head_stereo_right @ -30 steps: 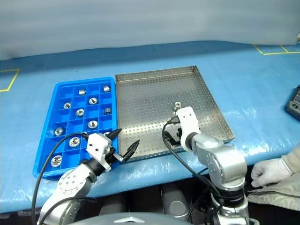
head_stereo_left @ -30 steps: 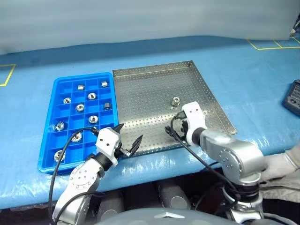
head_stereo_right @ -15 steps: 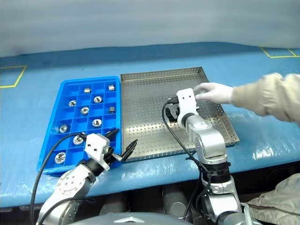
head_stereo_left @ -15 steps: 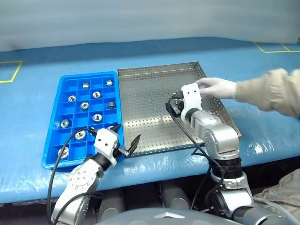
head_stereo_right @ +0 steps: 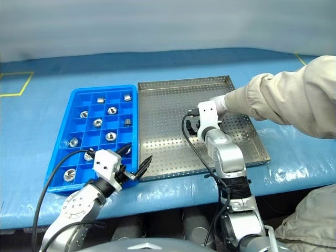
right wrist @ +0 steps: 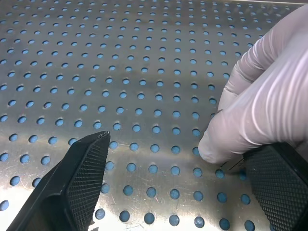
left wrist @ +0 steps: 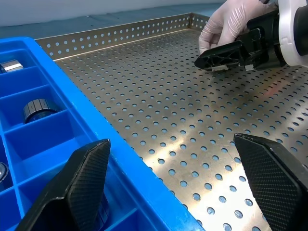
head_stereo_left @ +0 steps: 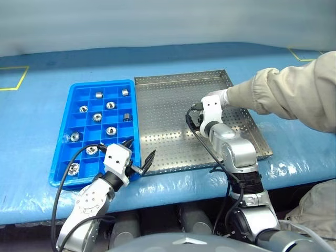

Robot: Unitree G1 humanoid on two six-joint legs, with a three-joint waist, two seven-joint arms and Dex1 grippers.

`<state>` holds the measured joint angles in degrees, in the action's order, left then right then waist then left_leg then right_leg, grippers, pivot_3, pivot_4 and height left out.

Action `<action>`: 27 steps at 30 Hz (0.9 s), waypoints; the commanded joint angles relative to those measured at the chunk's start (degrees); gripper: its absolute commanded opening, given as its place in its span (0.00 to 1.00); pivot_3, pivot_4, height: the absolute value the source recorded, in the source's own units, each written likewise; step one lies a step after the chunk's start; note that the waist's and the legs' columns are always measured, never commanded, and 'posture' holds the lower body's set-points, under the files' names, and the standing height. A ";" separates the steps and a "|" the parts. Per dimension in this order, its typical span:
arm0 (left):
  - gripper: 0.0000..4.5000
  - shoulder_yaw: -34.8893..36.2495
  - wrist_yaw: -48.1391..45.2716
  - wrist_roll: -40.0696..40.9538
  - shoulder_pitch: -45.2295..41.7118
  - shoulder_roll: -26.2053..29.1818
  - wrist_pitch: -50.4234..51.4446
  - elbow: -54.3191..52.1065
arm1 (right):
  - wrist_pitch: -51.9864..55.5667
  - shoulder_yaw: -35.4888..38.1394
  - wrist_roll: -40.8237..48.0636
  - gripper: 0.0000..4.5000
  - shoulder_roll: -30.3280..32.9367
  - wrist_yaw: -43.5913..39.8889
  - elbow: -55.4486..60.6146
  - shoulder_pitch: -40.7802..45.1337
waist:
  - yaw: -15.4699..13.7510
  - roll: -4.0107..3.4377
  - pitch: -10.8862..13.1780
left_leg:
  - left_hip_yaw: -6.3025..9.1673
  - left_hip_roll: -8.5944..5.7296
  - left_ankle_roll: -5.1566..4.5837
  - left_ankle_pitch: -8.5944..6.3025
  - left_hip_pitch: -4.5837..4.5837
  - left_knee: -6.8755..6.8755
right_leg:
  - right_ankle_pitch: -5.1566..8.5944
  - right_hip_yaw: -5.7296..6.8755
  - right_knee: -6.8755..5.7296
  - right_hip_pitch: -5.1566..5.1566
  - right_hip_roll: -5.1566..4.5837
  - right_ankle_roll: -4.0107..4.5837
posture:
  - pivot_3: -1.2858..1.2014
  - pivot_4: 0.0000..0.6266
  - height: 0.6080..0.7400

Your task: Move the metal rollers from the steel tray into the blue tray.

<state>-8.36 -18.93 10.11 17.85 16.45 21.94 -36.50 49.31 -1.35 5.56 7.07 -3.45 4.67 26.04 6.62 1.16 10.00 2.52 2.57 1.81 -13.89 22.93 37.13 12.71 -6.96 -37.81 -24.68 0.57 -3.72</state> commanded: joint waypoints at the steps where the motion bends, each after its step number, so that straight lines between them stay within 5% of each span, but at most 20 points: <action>1: 1.00 0.29 0.07 0.11 0.19 0.36 -0.66 -3.13 | -1.00 0.46 -0.08 0.99 -0.03 -0.27 1.57 1.35 | -0.03 0.00 0.00 | 0.00 0.00 0.00 0.00 0.00 0.00 | 0.00 0.00 0.00 0.00 0.00 0.00 | 0.52 0.24 1.00; 16: 1.00 0.37 0.34 0.12 0.64 0.26 -0.79 -3.44 | -0.91 0.31 -0.16 0.99 -0.26 -0.41 1.18 1.45 | -0.55 0.00 0.00 | 0.00 0.00 0.00 0.00 0.00 0.00 | 0.00 0.00 0.00 0.00 0.00 0.00 | 0.52 0.24 1.00; 27: 1.00 0.12 0.13 0.10 0.49 0.30 -0.75 -3.03 | -1.71 6.67 -0.14 0.99 0.45 2.47 5.60 -2.12 | -1.20 0.00 0.00 | -0.01 -0.01 0.00 0.00 0.01 0.00 | 0.00 0.00 0.01 0.00 -0.01 0.01 | 0.51 0.24 1.00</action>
<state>-8.38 -18.77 10.08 18.48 16.47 21.94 -37.02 48.00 3.50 5.29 7.15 -1.86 6.45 24.39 5.42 1.16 10.00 2.52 2.57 1.80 -13.89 22.94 37.13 12.71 -6.96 -37.80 -24.67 0.57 -3.72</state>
